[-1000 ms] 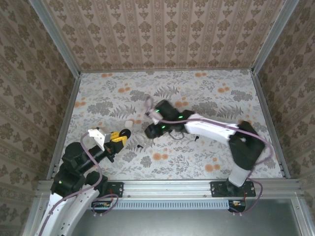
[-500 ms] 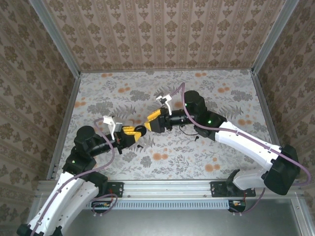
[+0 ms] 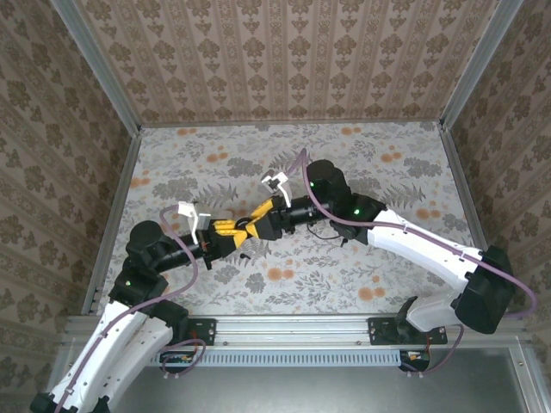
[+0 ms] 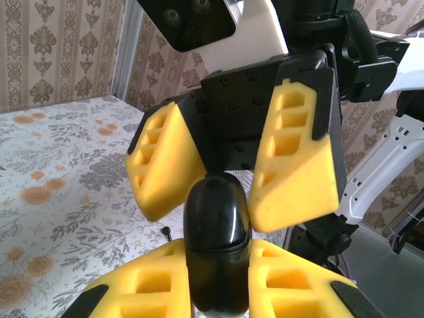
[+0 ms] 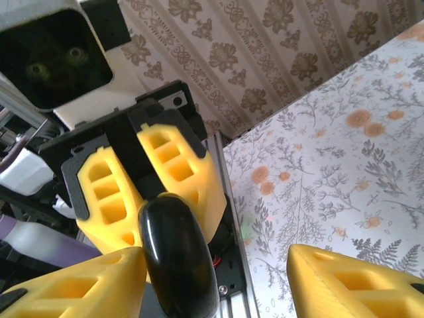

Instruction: Insert the wireless bluetooth earbuds into the charging case

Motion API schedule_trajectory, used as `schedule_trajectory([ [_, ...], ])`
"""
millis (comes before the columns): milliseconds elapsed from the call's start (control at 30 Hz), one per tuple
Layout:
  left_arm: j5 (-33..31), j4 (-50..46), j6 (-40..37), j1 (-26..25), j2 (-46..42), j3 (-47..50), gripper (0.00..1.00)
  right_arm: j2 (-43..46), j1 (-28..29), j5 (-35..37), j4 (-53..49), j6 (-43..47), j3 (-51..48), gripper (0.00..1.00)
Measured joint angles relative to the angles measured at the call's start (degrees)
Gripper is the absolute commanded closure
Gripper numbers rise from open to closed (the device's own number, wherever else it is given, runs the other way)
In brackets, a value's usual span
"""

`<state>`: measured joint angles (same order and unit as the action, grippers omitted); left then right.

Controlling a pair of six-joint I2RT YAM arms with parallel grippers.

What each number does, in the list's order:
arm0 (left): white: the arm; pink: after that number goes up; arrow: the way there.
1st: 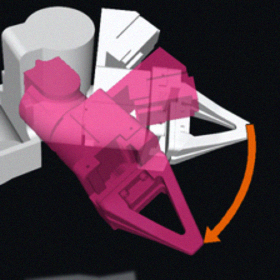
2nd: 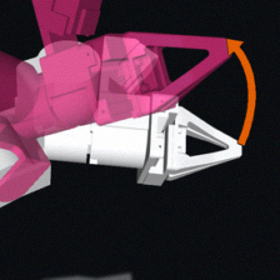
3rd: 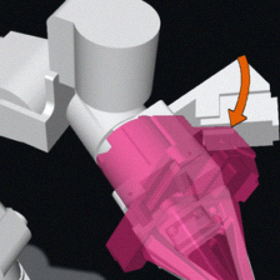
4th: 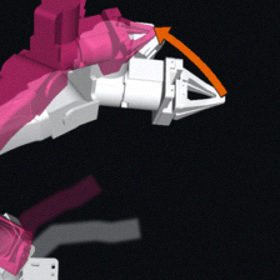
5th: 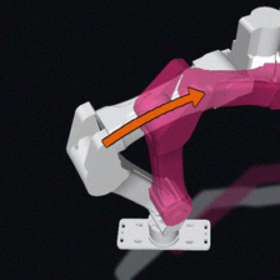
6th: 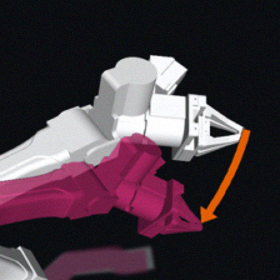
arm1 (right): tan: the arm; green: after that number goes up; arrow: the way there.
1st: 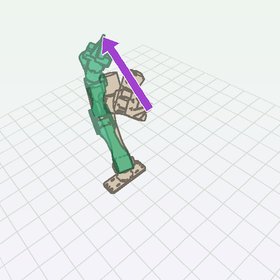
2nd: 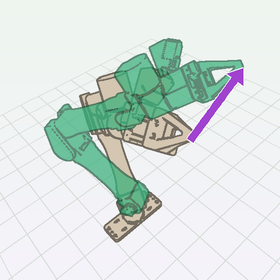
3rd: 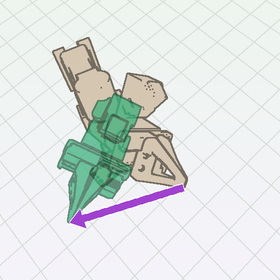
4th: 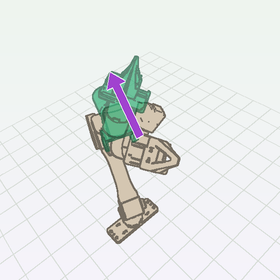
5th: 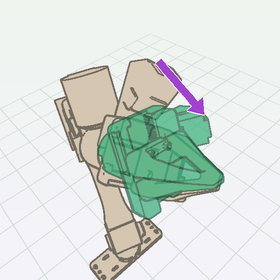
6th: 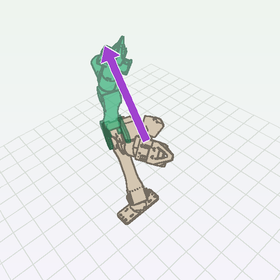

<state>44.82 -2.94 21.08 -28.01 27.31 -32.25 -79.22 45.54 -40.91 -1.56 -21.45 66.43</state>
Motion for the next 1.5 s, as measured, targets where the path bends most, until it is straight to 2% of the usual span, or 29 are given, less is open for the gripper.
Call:
schedule_trajectory([
  [367,-1.11,-1.79,0.87,0.42,0.33,0.07,1.0,-5.66,-2.38,0.55,-2.97,-3.54,4.17,0.44],
  [1500,-2.75,-5.33,-0.31,1.9,-1.68,0.07,1.0,-2.84,-2.93,-3.74,-3.04,-6.43,4.11,0.42],
])
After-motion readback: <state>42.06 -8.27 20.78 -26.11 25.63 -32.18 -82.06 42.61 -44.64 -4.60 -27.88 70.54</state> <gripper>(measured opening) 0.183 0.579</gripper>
